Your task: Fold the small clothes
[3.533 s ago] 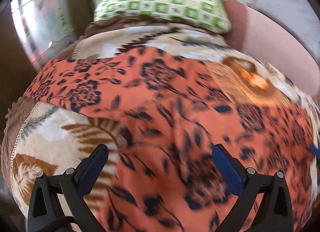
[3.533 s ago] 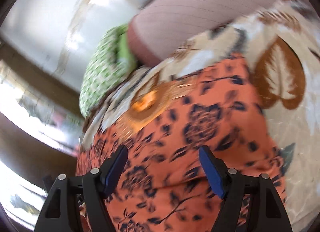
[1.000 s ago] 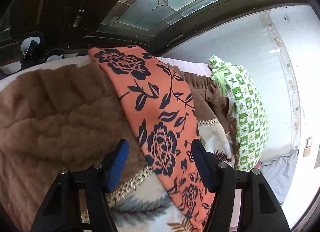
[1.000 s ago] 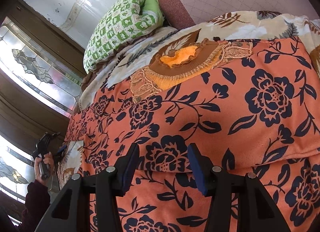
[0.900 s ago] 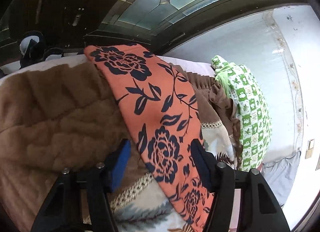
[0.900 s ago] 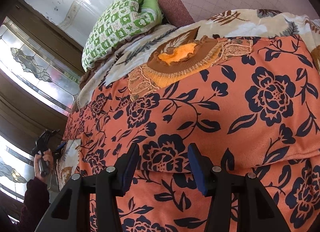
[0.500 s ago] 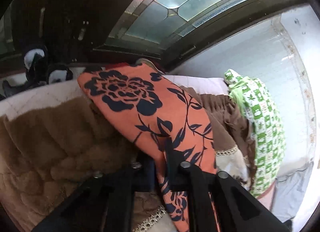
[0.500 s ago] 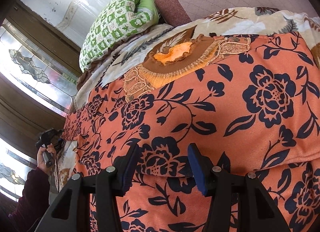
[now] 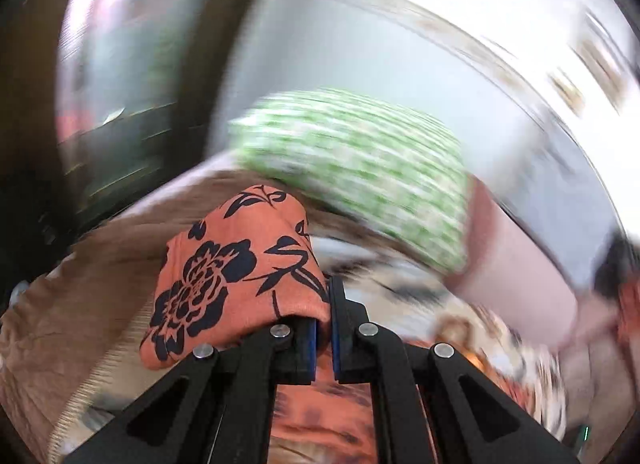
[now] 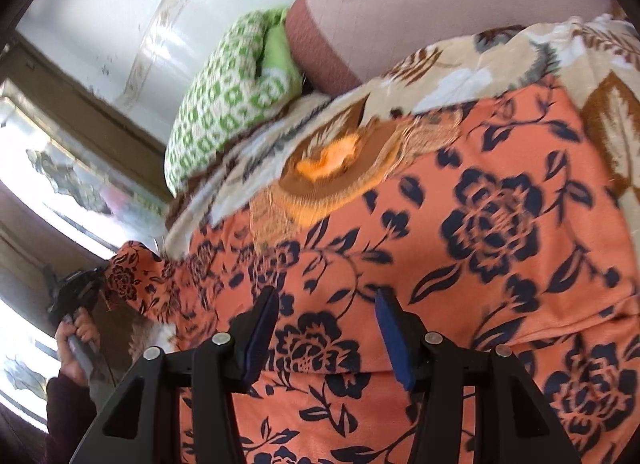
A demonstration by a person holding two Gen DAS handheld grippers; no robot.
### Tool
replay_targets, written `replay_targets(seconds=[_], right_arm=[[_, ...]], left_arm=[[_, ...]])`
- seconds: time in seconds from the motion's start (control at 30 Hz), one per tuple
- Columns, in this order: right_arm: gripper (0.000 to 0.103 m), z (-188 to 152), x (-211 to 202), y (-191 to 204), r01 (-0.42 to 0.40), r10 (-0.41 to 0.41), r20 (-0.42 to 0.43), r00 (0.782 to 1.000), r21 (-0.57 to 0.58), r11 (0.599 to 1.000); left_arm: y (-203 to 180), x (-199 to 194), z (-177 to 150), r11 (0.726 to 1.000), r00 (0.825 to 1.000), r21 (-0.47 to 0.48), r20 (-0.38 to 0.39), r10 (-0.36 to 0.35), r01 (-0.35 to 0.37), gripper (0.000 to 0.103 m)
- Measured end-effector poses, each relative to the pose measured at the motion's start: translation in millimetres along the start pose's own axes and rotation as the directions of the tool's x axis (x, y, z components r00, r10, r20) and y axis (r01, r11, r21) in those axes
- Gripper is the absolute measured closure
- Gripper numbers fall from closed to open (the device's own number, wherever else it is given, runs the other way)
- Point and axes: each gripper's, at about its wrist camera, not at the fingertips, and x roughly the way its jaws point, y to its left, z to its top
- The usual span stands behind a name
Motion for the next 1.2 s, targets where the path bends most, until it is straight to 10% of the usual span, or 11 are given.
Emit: replay_targets(seconds=[0.27,0.33,0.43,0.5,0.6,0.77,0.87,1.07,1.2], right_arm=[[0.049,24.3,-47.8,-39.9,-0.025,0.009,0.129,0.992,0.123,0.992],[0.049,30.5,-58.7,-53.5,-0.035,0.008,0.161,0.987,0.161,0.986],[0.049,38.9,-74.6,-73.8,-0.041,-0.006,0.208,0.978,0.218,0.975],[0.048,43.0,-82.5,-86.7,-0.049,-0.011,0.227,0.974,0.257,0.965],[0.042,45.8,-87.6,-97.1,-0.065,-0.008,0.242,0.97,0.294,0.954],[0.042,48.9,-83.7,-94.6,-0.056,-0.011,0.237,0.971,0.273,0.96],[0.042,45.0,-69.9,-78.7,-0.045,0.004,0.192,0.981,0.206,0.978],[0.042,25.2,-36.2,0.8,0.083,-0.07,0.101,0.992,-0.134,0.987],[0.042,0.7,-4.9,64.3,0.21,-0.189,0.092,0.978,-0.41,0.888]], left_arm=[[-205.8,36.1,-102.7,0.93,0.966,0.309,-0.223,-0.13,0.197,0.098],[-240.7,54.9,-138.9,0.913,0.948,0.337,-0.29,-0.132,0.23,0.098],[-285.4,92.5,-203.4,0.877,0.87,0.364,-0.479,-0.113,0.314,0.091],[-303.1,103.0,-237.6,0.846,0.864,0.455,-0.503,-0.012,0.276,0.076],[-301.5,89.8,-259.2,0.825,0.894,0.513,-0.448,0.023,0.236,0.05],[-251.7,40.2,-227.2,0.886,0.956,0.429,-0.288,-0.053,0.178,0.036],[-210.2,19.8,-202.1,0.92,0.991,0.392,-0.123,0.047,0.005,0.029],[-127.4,55.2,-173.0,0.943,0.945,0.219,-0.16,0.286,-0.249,0.029],[-93.7,67.5,-163.6,0.943,0.925,0.137,-0.197,0.325,-0.303,0.029]])
